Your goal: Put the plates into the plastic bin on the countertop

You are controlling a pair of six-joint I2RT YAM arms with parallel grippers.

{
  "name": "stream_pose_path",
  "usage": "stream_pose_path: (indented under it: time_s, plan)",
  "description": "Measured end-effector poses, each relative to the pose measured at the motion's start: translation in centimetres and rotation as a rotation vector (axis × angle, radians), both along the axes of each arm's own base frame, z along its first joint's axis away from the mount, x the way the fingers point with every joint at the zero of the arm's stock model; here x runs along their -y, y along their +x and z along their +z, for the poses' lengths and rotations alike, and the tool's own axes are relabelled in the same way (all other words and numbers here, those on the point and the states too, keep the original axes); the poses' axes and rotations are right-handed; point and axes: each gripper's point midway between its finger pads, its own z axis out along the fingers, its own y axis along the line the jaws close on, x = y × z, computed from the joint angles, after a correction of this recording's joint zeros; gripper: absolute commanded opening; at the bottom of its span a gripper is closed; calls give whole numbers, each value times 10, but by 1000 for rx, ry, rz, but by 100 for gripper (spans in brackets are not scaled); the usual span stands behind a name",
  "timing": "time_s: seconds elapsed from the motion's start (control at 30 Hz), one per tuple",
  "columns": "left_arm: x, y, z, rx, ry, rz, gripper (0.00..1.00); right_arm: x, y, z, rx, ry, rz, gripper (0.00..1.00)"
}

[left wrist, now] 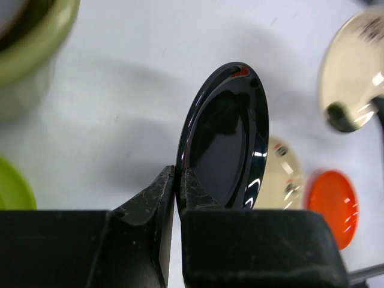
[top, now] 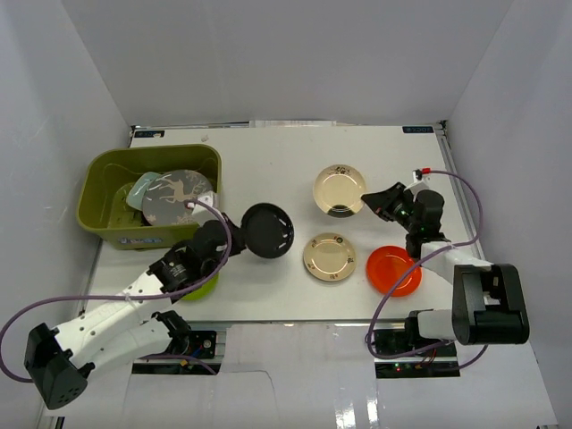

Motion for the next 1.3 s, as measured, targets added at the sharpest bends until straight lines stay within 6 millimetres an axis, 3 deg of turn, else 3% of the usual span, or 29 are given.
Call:
stream_pose_path:
  time_s: [0.2,0.3,0.4,0.5,0.53,0.83,0.93,1.03,1.07,1.1,1.13,1.17,1.2,1.3]
  plan:
    - [-10,44,127,315,46,92,0,16,-3,15,43,15,-29,8]
    - [-35,72,155,389,111,193,0,11,-8,12,31,22,3,8]
    - [-94,109,142,343,160,347,0,2,-14,9,21,19,48,8]
    - [-153,133,108,233,186,491,0,-11,-21,6,11,6,99,8]
    - [-165,136,98,201,185,513,0,-17,-24,4,9,-4,122,8]
    - [-241,156,40,1,102,662,0,-79,-32,24,63,-86,320,8]
    - [-248,151,23,-54,96,684,0,-101,-30,45,109,-103,366,8]
    - [-247,147,22,-65,87,686,19,-129,-28,68,160,-111,417,8]
    - [-246,147,23,-61,83,683,33,-141,-25,78,179,-114,436,8]
    - [-245,147,25,-58,77,676,62,-153,-22,86,198,-115,452,8]
    - [-242,147,28,-52,67,661,81,-165,-19,94,214,-116,465,8]
    - [-239,147,33,-39,52,649,81,-175,-15,102,234,-116,473,8]
    - [-235,147,39,-21,31,638,88,-189,-13,106,239,-122,489,8]
    - [-222,143,73,70,-24,577,92,-224,-2,117,257,-133,519,8]
